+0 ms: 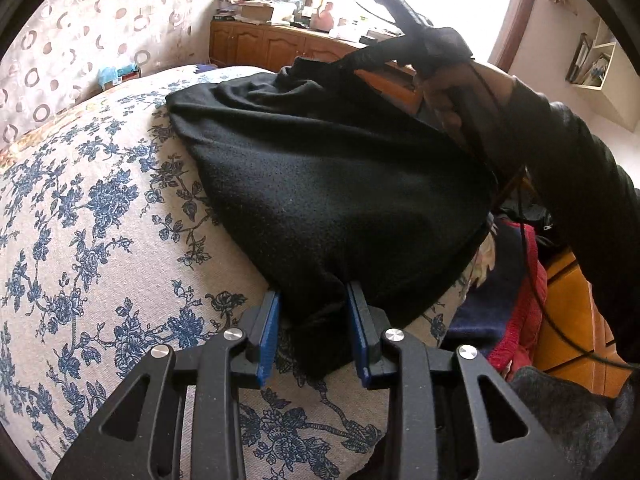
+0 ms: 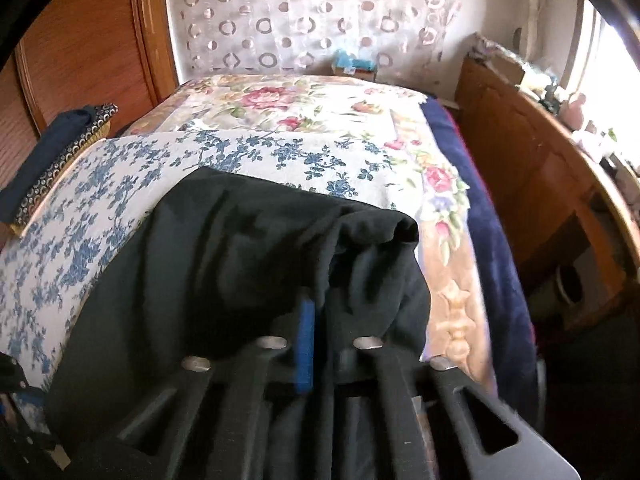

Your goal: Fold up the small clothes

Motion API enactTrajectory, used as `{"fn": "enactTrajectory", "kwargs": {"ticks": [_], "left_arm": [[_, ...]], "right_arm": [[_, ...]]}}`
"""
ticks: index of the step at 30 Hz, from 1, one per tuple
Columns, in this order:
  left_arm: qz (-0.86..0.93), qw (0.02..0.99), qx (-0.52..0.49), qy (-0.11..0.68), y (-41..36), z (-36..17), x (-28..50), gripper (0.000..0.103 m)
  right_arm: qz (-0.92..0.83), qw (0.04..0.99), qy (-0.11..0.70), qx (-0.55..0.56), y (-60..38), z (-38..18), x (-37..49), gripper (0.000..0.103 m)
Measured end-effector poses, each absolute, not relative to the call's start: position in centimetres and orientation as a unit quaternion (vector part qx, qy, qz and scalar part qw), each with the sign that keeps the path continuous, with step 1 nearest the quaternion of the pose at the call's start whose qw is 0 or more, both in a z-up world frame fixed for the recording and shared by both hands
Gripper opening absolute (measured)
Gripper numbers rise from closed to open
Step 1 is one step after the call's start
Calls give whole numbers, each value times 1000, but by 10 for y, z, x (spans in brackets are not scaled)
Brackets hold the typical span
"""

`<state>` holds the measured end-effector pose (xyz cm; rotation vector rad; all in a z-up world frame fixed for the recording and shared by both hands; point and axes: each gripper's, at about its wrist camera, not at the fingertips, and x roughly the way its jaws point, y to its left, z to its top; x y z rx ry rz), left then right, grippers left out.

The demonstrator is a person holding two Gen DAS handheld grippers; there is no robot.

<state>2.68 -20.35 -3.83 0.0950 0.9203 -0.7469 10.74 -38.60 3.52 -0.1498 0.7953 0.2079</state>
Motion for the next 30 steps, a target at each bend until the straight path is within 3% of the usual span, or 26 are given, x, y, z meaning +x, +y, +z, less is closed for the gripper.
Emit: {"fn": "enactTrajectory", "kwargs": {"ticks": [8,10,12,13,15,17,21,30], "left_arm": [[-352,828,46,434,-203,-39,27,33],[-351,828,47,435,-204,-39,28,33],[-353,826,46,436,-205,-38,28,33],[-354,825,46,437,-205,-38,29,32],[-359,822,42,439,-205,-37,30,23],[-363,823,43,435,-205,-33,29,14],[-372,830,26,414,-202,-14,33,9],[-370,852,13,370,-210,34,62,9]], "right_arm": [[-31,923,381,-48,-436,41,112,3],[-34,919,389,-57,-434,39,108,10],[-12,923,380,-56,-429,41,97,27],[-3,926,374,-58,-426,41,87,30],[21,929,363,-60,-418,42,64,44],[48,932,354,-61,-409,43,41,50],[90,932,345,-67,-394,34,-12,57],[159,929,328,-64,-376,37,-102,68]]}}
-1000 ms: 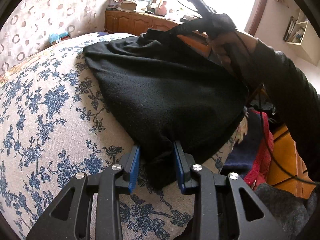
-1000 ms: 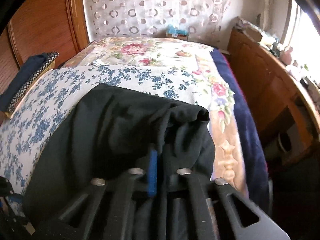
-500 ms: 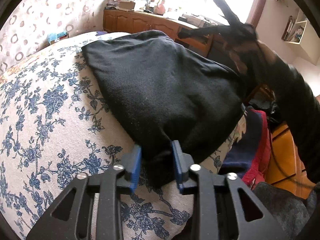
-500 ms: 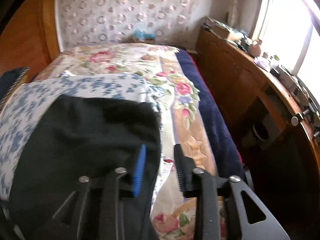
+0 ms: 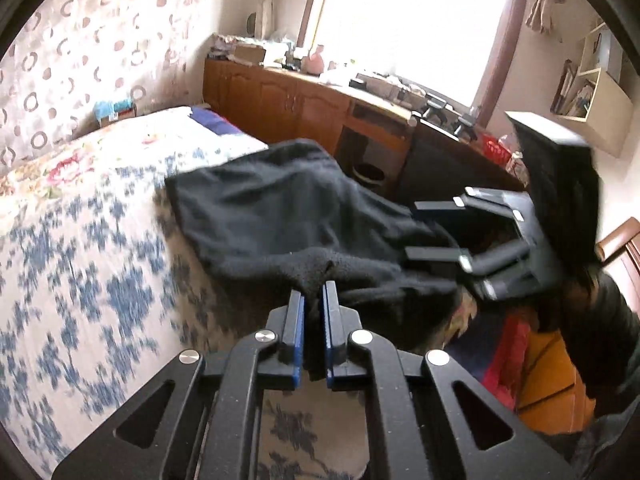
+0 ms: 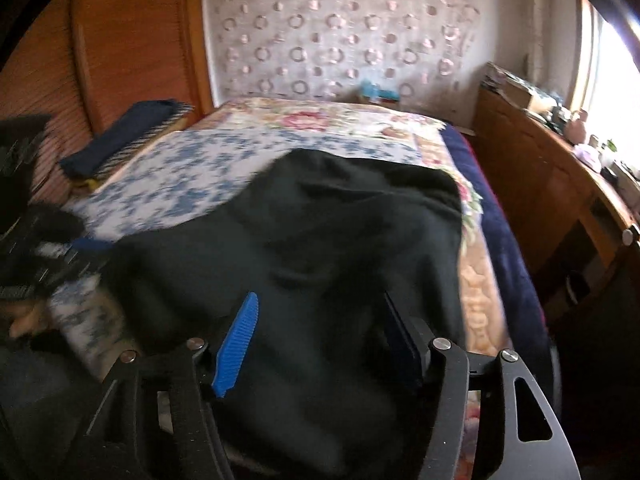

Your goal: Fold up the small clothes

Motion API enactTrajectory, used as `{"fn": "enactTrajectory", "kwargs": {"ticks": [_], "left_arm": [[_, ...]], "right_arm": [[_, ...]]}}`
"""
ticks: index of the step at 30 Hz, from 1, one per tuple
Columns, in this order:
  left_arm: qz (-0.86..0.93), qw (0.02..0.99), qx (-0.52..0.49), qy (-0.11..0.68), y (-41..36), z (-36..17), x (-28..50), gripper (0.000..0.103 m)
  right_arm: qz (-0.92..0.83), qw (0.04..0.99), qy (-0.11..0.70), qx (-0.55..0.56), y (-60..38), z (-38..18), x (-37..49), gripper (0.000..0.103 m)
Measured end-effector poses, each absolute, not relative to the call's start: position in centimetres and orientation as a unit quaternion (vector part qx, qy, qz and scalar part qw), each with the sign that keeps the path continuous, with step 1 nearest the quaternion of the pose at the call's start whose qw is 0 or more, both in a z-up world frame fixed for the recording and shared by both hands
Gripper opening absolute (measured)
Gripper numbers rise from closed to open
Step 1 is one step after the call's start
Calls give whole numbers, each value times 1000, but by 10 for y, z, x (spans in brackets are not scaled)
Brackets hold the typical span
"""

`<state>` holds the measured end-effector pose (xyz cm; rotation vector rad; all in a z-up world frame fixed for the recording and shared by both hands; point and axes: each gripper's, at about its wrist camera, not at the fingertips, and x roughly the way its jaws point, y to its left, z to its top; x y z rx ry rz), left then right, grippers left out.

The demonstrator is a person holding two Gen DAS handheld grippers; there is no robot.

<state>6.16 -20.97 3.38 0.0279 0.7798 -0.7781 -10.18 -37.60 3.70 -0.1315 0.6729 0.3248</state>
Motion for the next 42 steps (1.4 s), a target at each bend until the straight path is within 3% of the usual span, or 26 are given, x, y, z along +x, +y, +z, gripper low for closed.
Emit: {"fn": "enactTrajectory", "kwargs": {"ticks": [7,32,34,38,40,42], "left_arm": [[-361,858,3,366,-220,41,84,9],[-334,863,-16,378,-212,28,95,9],[-332,863,-19,380,-210,27,95,9],[-328,865,-20,378,-207,29,94,9],[-322,870,-15,373,-206,32,95,9],[-314,875,-8,368,-206,36,99,9]], "right_arm": [[172,931,315,-74,-367,43,-128,72],[127,906,389,-110,-365,0,-96,73],[124,902,397,-119,-365,1,-94,65],[116,899,399,-137,-367,7,-87,21],[118,903,386,-150,-366,17,-82,13],[113,908,367,-168,-364,32,-77,12]]}}
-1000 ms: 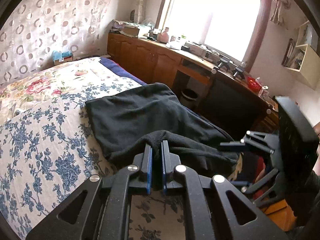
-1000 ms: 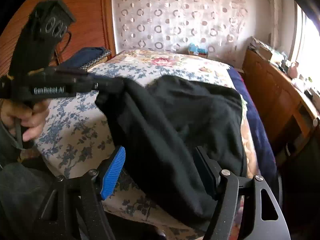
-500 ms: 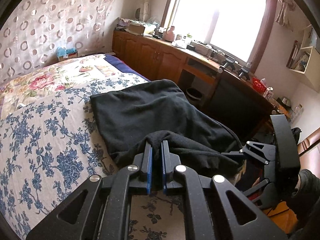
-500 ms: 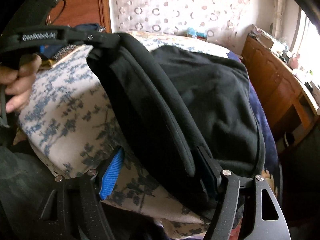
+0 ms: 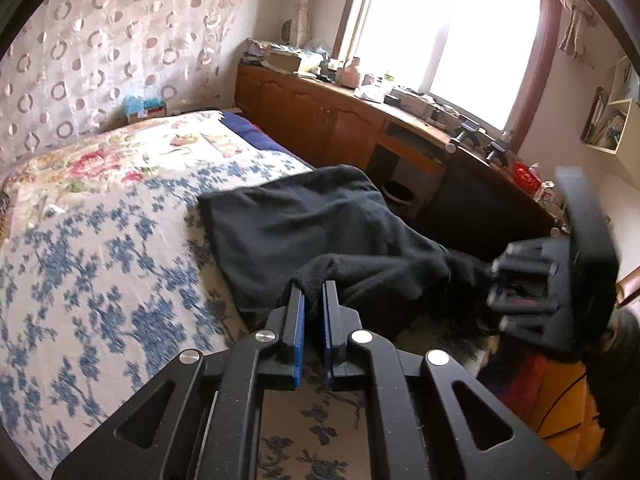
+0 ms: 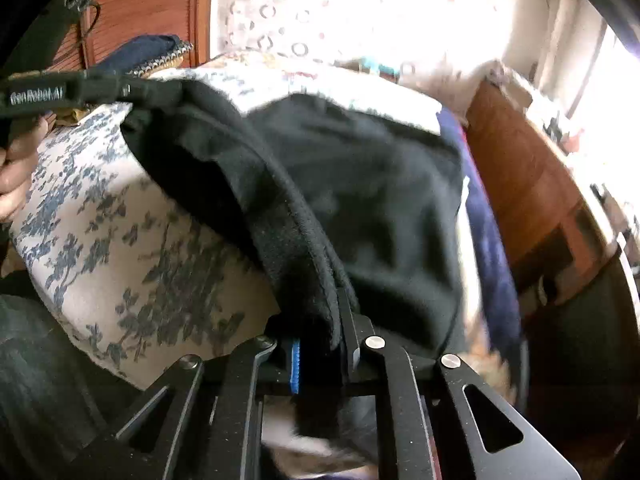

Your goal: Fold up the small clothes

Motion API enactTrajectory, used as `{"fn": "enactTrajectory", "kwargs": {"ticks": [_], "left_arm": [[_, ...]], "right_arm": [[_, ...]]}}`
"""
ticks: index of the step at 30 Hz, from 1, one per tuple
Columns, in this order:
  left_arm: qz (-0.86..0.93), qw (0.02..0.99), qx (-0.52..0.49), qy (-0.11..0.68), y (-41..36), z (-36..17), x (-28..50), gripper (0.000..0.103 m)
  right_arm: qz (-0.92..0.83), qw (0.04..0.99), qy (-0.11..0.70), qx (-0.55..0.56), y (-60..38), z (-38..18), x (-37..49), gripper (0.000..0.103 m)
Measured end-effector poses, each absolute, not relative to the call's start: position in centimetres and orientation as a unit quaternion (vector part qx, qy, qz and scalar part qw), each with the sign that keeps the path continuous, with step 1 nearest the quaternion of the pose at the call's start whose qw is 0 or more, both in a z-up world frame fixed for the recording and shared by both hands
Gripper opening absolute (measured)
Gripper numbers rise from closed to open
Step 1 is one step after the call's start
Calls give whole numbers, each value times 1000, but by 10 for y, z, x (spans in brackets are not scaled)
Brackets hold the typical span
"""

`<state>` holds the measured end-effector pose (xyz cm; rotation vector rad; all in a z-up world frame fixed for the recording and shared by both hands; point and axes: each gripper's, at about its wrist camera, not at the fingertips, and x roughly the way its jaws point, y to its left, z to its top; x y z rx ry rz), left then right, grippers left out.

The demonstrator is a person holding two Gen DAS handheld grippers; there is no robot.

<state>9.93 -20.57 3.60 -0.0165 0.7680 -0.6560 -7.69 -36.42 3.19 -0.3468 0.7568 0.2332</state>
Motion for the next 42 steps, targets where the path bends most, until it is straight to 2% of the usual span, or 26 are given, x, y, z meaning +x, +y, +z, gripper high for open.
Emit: {"fn": "enactTrajectory", "kwargs": {"ticks": [7,16,19,21,22,27,32,34,42], "left_arm": [[-280,890,16,361,-208,43,139,9],[-253,887,37,385,-224,25,207,9],[-244,886,37,392,-222,19,220,22],[-246,887,36,389,-217,18,221,41],[-249,886,35,390,-215,17,221,43],[-262,878,54,398,-221,8,221,43],[-259,857,72,439,-231,-21,237,43],[-261,851,69,450,-232,-27,240,43],[-261,857,64,440,-226,-19,238,43]], "right_arm": [[118,917,321,-207,-353,86,-19,11],[154,897,364,-196,-359,73,88,11],[172,889,386,-174,-366,62,114,11],[183,885,397,-160,-371,57,127,12],[188,883,402,-153,-372,54,135,13],[184,892,395,-121,-388,66,158,38],[124,910,366,-150,-395,86,171,39],[94,919,356,-139,-400,94,175,43],[127,923,350,-100,-396,88,111,43]]}}
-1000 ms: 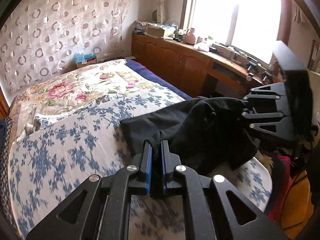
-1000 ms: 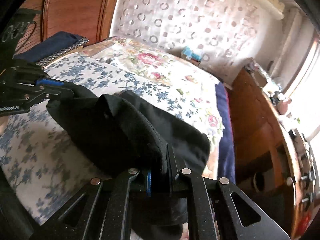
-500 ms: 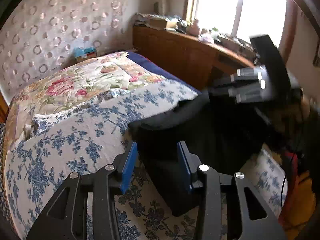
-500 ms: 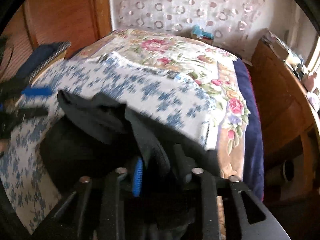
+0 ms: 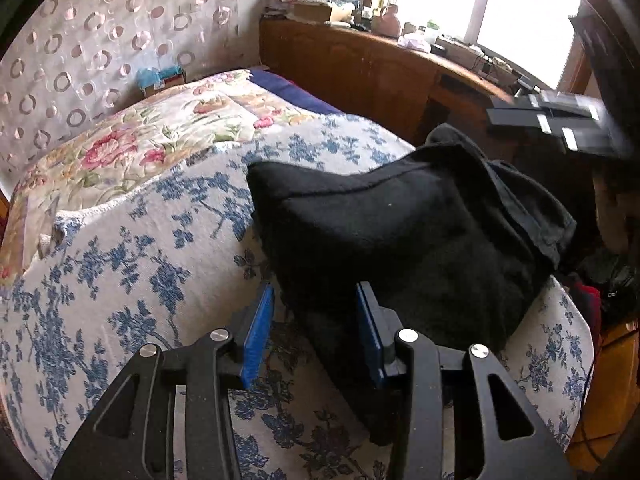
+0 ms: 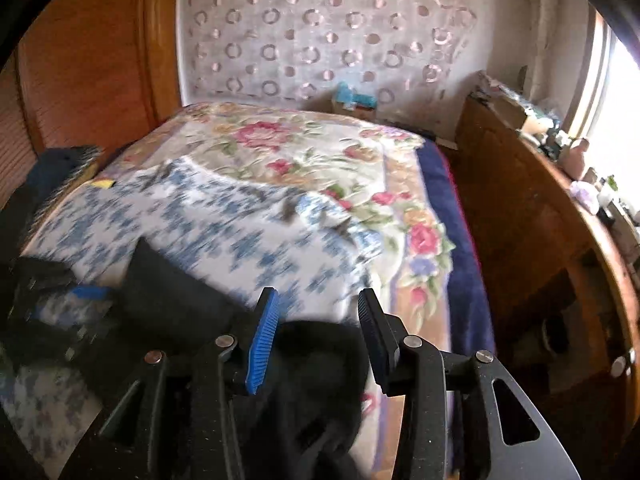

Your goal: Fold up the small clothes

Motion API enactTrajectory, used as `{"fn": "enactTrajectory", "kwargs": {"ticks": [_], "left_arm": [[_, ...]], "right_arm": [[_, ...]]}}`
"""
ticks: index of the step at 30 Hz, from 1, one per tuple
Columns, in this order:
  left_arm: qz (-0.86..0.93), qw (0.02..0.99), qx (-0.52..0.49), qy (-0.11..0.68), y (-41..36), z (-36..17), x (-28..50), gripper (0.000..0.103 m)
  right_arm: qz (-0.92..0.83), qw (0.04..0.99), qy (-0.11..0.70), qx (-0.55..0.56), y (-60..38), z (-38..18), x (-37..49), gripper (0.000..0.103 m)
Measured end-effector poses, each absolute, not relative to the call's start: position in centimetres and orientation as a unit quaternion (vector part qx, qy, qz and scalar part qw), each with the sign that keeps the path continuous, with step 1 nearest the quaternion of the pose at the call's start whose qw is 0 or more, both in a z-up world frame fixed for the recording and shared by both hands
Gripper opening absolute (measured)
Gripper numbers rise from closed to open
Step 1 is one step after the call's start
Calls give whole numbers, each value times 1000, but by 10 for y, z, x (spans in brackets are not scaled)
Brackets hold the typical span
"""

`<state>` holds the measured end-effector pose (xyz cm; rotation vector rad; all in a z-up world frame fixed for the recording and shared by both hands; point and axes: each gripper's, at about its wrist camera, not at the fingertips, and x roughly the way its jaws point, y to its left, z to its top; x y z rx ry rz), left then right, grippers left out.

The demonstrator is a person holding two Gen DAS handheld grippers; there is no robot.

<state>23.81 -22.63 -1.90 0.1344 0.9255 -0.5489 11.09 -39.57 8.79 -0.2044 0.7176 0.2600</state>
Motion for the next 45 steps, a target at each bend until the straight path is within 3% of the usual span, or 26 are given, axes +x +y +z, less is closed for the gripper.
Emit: {"fn": "enactTrajectory", "kwargs": {"ticks": [15,16,18,31,34,35,39,45], "left_arm": [[-262,861,52,432,-218,-15,237,43],[-261,862,52,432,-218,-15,237,43],[-261,862,51,432,-216,-15,237,43],[-257,867,33,426,-212,-13,247,43],[-260,862,22,434,-215,-16,257,45],[-262,861,22,436,-216,-17,260,53],[-264,857,24,441,-222,-21,271,64],[-266,853,28,448,-233,-28,283,64]], "right_arm": [[136,898,396,-136,-384,51,6,42],[139,898,395,-136,-386,52,7,38],[138,897,395,-142,-388,55,15,8],[-3,932,354,-81,-473,80,83,6],[2,936,348,-55,-472,74,75,46],[9,938,345,-42,-471,74,71,60],[30,937,349,9,-475,63,58,73],[39,918,389,67,-500,27,60,82]]}}
